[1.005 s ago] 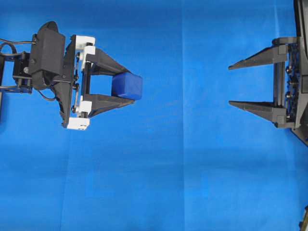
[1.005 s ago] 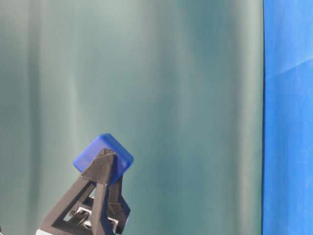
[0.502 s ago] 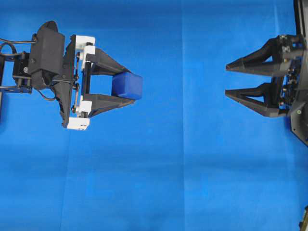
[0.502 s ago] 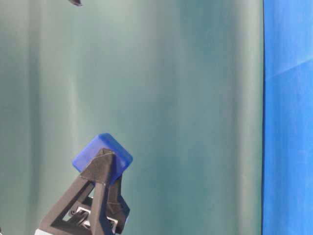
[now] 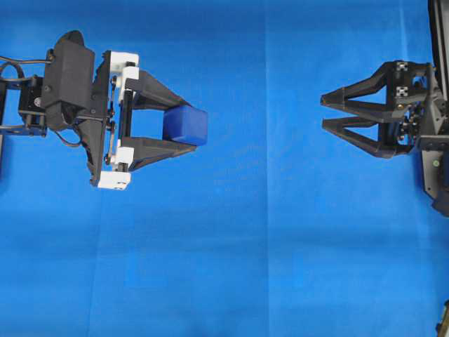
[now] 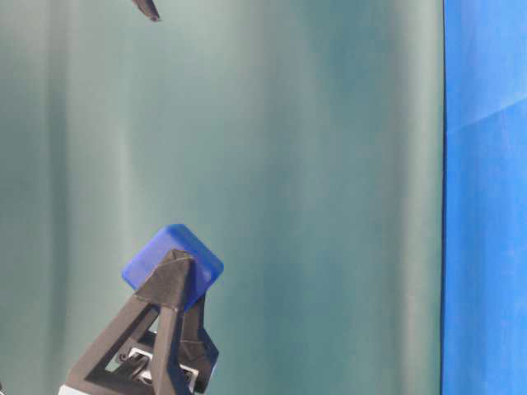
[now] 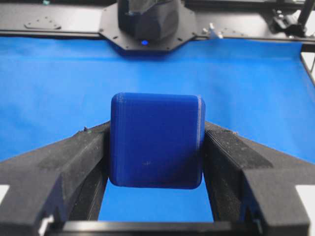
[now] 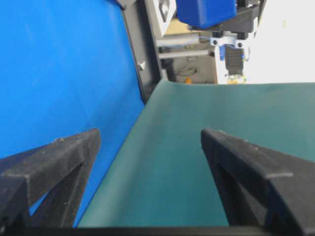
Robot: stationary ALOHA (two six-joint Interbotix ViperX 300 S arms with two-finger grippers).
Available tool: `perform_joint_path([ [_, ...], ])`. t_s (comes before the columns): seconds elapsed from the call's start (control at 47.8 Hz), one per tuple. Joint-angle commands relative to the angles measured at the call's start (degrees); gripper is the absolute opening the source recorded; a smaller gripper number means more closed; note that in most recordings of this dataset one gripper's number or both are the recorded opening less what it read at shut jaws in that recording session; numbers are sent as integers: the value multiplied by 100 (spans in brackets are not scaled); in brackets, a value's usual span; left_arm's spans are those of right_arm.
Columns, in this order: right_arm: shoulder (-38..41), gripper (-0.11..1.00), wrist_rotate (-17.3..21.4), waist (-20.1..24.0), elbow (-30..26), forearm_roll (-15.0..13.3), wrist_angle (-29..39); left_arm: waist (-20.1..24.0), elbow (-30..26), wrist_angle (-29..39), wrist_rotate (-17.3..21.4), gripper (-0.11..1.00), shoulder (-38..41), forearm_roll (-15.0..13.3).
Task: Handover the blue block to the right arm after grasping it with the left arm, then place it in the designated position.
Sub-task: 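Open the right gripper and rotate it to face the held cube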
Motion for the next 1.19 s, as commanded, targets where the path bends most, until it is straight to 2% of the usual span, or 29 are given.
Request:
perform_joint_path([
  [0.0, -26, 96, 9, 35, -167, -9, -79, 0, -70, -53, 0, 49, -105, -9],
  [0.188, -18, 96, 9, 53, -167, -18, -316, 0, -62, -53, -9, 49, -114, -9],
  [1.172, -9, 96, 9, 53, -185, -44, -343, -9, -70, -53, -9, 49, -105, -9],
])
